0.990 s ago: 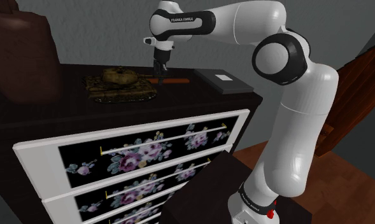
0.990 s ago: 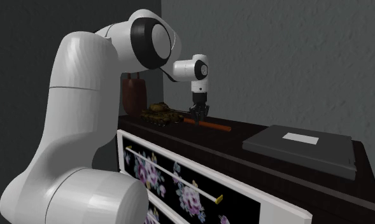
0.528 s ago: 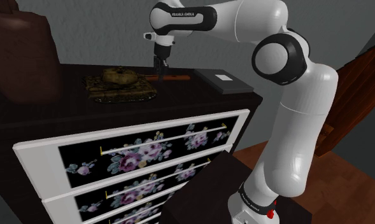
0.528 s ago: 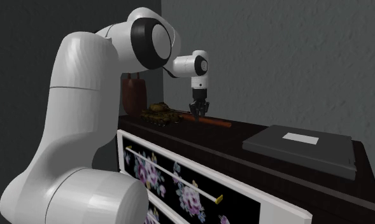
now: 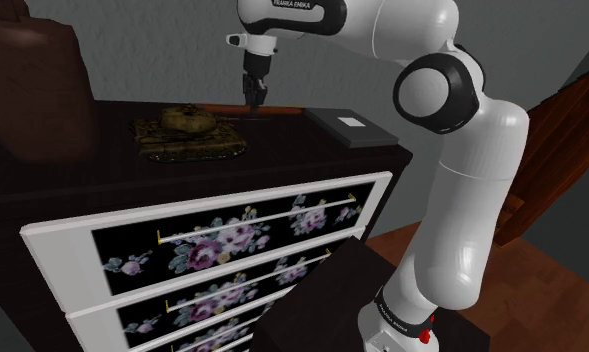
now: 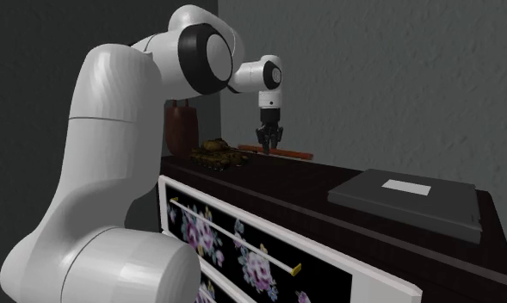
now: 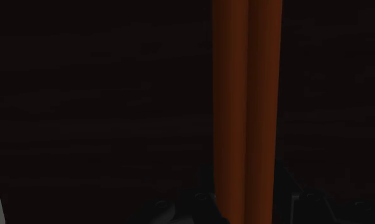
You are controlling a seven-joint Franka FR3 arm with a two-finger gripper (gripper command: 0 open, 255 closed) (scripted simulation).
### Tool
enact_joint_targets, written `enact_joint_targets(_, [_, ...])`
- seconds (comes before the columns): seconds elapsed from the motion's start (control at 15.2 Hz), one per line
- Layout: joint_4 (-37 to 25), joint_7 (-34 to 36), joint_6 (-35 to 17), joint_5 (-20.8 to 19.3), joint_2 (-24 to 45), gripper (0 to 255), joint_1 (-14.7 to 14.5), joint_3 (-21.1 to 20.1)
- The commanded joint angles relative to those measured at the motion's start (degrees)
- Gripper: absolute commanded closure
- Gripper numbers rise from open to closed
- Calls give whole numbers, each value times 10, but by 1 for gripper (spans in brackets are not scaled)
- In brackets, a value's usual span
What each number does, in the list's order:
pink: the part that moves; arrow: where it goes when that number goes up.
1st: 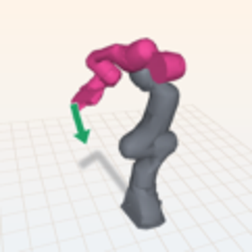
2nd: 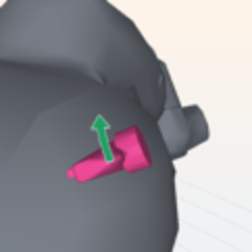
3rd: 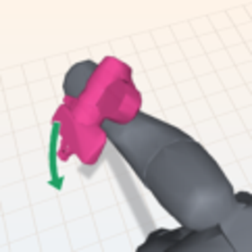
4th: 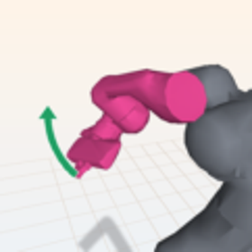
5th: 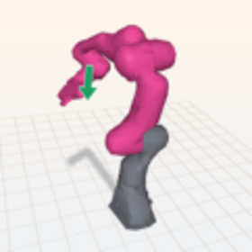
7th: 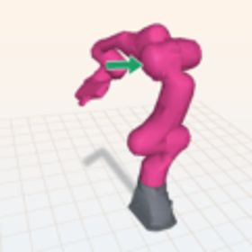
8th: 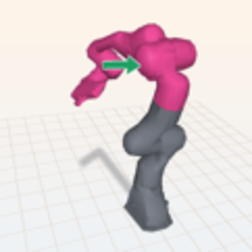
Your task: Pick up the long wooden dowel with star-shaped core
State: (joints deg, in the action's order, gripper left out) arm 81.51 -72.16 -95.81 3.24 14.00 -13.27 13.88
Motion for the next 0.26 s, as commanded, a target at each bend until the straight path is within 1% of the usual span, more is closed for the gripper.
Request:
enact_joint_targets(0.0, [-22, 0, 19, 1, 4, 255, 1, 0])
enact_joint_targets(0.07, [-33, 0, 27, 1, 5, 255, 2, 0])
enact_joint_targets(0.2, [-34, 0, 29, 1, 6, 255, 2, 0])
